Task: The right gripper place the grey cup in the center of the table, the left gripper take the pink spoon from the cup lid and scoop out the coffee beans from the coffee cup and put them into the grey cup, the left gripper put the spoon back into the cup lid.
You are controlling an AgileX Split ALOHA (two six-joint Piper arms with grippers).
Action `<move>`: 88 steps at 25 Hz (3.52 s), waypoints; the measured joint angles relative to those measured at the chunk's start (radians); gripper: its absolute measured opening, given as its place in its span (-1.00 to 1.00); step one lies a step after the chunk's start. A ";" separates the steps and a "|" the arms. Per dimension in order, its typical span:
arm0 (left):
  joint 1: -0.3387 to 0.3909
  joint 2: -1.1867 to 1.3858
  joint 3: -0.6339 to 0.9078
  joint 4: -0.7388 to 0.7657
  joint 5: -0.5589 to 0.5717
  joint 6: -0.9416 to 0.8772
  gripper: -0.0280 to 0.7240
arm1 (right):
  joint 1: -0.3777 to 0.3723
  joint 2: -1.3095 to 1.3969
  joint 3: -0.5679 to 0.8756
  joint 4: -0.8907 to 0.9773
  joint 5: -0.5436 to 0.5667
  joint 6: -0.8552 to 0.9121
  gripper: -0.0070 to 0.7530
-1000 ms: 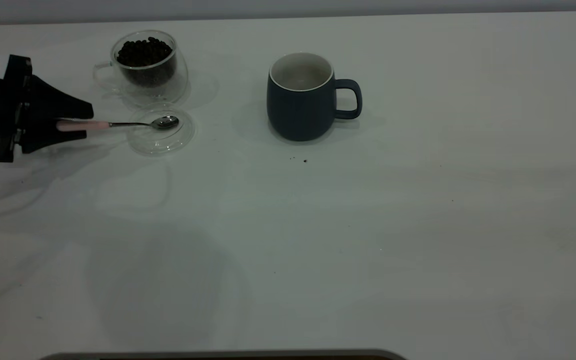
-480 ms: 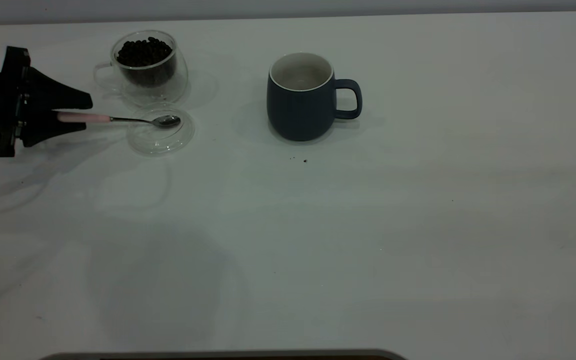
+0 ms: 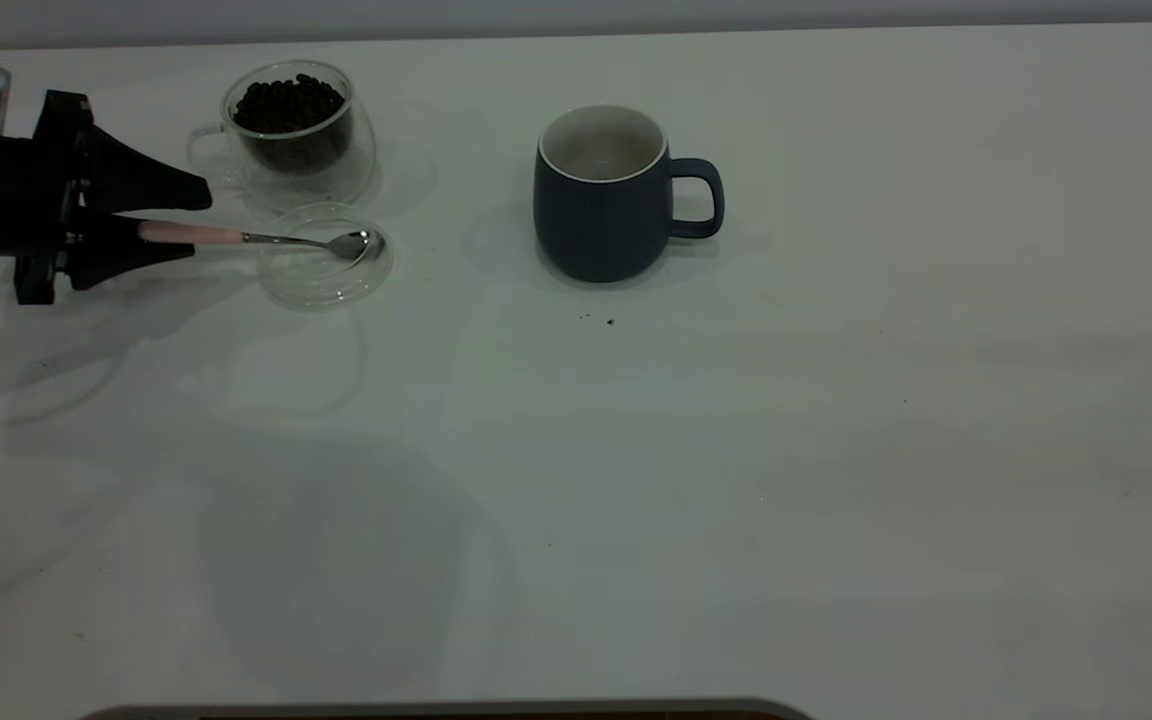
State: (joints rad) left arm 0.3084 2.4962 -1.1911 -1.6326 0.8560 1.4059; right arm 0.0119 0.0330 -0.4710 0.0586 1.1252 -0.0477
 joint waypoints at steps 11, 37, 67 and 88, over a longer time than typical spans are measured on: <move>0.092 0.000 -0.003 0.000 0.000 0.007 0.42 | 0.000 0.000 0.000 0.000 0.000 0.000 0.21; -0.124 -1.095 -0.001 1.291 0.072 -1.065 0.42 | 0.000 0.000 0.000 0.000 0.000 0.000 0.21; -0.233 -2.049 0.687 1.552 0.249 -1.313 0.42 | 0.000 0.000 0.000 0.000 0.001 0.000 0.21; -0.289 -2.514 0.686 1.551 0.308 -1.315 0.42 | 0.000 0.000 0.000 0.000 0.001 0.000 0.21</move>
State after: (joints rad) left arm 0.0195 -0.0182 -0.5055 -0.0812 1.1641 0.0909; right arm 0.0119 0.0330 -0.4710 0.0586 1.1261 -0.0477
